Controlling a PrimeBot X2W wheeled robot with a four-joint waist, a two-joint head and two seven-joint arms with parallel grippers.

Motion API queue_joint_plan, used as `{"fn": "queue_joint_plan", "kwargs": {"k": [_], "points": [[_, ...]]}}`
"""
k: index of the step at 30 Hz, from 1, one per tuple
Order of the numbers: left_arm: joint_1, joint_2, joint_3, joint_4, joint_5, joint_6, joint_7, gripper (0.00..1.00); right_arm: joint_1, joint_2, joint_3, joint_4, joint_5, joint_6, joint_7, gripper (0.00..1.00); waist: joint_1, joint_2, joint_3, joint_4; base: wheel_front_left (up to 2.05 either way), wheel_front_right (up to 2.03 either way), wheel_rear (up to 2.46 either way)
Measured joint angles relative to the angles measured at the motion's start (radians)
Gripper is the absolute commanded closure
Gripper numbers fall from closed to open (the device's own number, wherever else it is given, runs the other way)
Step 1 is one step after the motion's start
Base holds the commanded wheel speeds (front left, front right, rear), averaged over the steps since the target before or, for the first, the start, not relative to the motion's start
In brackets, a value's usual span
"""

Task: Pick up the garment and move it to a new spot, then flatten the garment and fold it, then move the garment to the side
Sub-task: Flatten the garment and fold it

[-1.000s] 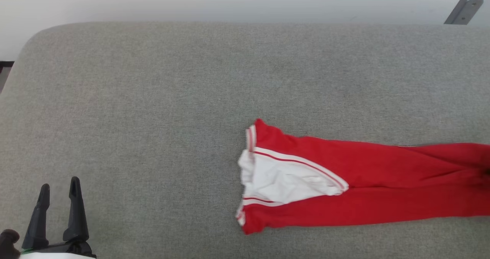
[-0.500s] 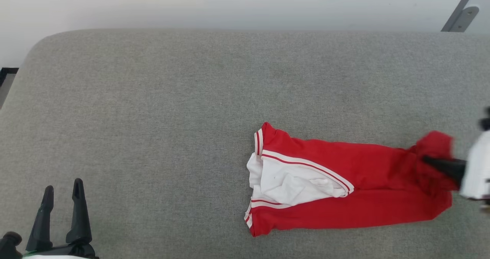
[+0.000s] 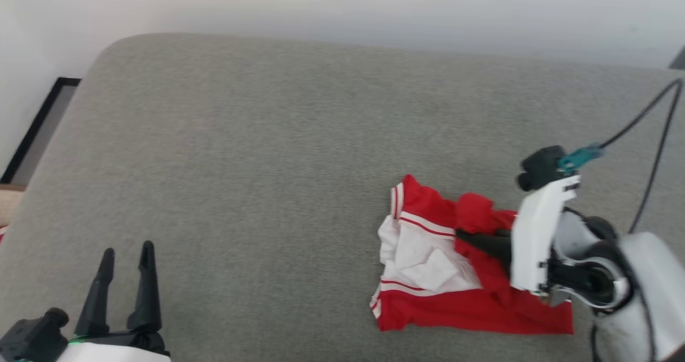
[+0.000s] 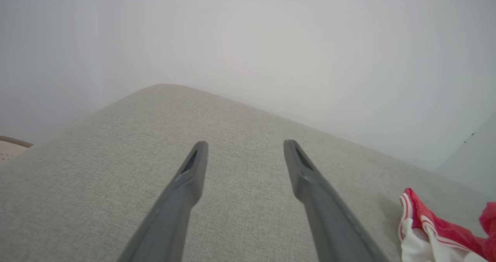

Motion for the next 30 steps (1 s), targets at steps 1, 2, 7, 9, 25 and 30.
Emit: {"fn": "queue_joint_plan", "kwargs": {"k": [1,2,7,9,25,30], "points": [[-0.005,0.001,-0.007,0.003,-0.002,0.0,0.0,0.0,-0.009,0.012,0.015,0.019,-0.002,0.0,-0.013,1.0,0.0,0.0,-0.001,0.01,0.0,0.0,0.0],[-0.008,0.001,-0.015,0.005,-0.002,0.0,0.0,0.0,-0.02,0.021,0.03,0.038,-0.002,0.0,-0.021,1.0,0.0,0.0,-0.003,0.021,0.0,0.0,0.0],[-0.02,0.001,-0.037,0.018,-0.012,0.0,0.0,0.0,-0.07,0.056,0.1,0.139,-0.009,0.0,-0.077,1.0,0.0,0.0,-0.01,0.067,0.0,0.0,0.0],[-0.021,0.001,-0.041,0.019,-0.02,0.0,0.0,0.0,-0.088,0.063,0.13,0.179,-0.016,0.0,-0.097,1.0,0.0,0.0,-0.013,0.079,0.0,0.0,0.0],[-0.008,0.001,0.005,-0.007,-0.046,0.0,0.0,0.0,-0.132,-0.054,0.166,0.11,0.033,0.0,-0.238,0.0,0.0,0.0,-0.029,0.02,0.0,0.0,0.0],[-0.004,0.009,0.031,-0.022,-0.041,0.0,0.0,0.0,-0.085,-0.12,0.112,0.036,-0.001,0.0,-0.36,0.0,0.0,0.0,-0.034,-0.038,0.0,0.0,0.0]]}}
